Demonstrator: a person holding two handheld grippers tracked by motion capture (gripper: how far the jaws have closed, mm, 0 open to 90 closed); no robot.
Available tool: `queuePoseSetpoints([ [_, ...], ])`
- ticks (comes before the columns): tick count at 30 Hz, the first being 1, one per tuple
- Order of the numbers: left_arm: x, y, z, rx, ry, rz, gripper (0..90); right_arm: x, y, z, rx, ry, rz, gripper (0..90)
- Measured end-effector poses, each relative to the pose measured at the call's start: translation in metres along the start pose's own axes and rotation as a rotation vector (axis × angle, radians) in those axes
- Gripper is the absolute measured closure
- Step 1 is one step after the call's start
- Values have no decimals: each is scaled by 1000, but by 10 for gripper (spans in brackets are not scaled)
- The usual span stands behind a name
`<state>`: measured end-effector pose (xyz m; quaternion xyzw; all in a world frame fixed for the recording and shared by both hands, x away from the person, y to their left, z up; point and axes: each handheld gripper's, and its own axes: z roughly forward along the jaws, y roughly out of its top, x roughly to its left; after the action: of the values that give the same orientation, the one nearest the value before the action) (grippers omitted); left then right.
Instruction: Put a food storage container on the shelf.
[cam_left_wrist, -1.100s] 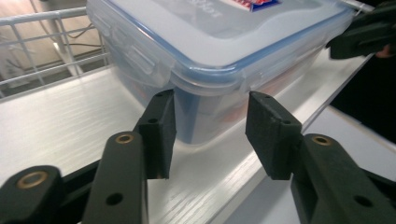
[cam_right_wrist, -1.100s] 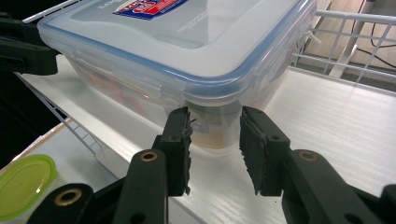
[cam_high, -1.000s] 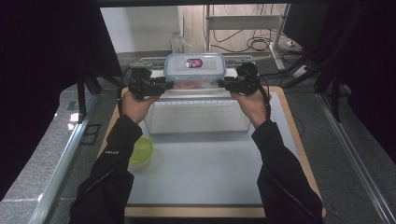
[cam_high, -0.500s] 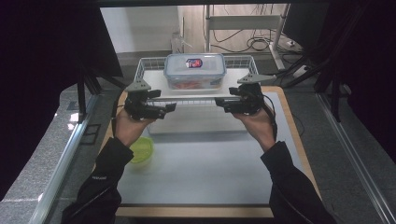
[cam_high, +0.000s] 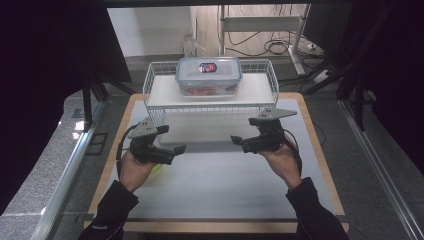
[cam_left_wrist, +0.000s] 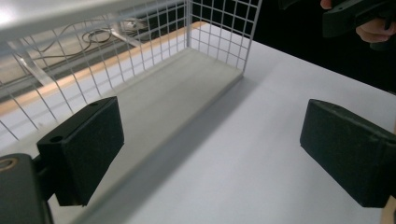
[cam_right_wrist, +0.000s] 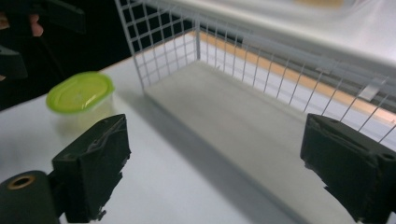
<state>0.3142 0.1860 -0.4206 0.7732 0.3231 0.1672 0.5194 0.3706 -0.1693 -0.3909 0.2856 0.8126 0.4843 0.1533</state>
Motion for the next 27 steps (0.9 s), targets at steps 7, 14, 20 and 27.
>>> queuePoseSetpoints([
  [7, -16, -25, 0, -7, -7, 19, 57, 8, -28, -4, 27, 33, -30, 8],
  [14, -37, -47, -1, 32, 16, 76, 30, 17, -49, -10, 38, 52, -17, 0],
  [20, -52, -65, -3, 33, 25, 81, 21, 27, -64, -18, 30, 58, -7, 0],
  [27, -59, -85, 1, 93, 32, 78, 26, 37, -92, -17, 61, 31, -13, 0],
])
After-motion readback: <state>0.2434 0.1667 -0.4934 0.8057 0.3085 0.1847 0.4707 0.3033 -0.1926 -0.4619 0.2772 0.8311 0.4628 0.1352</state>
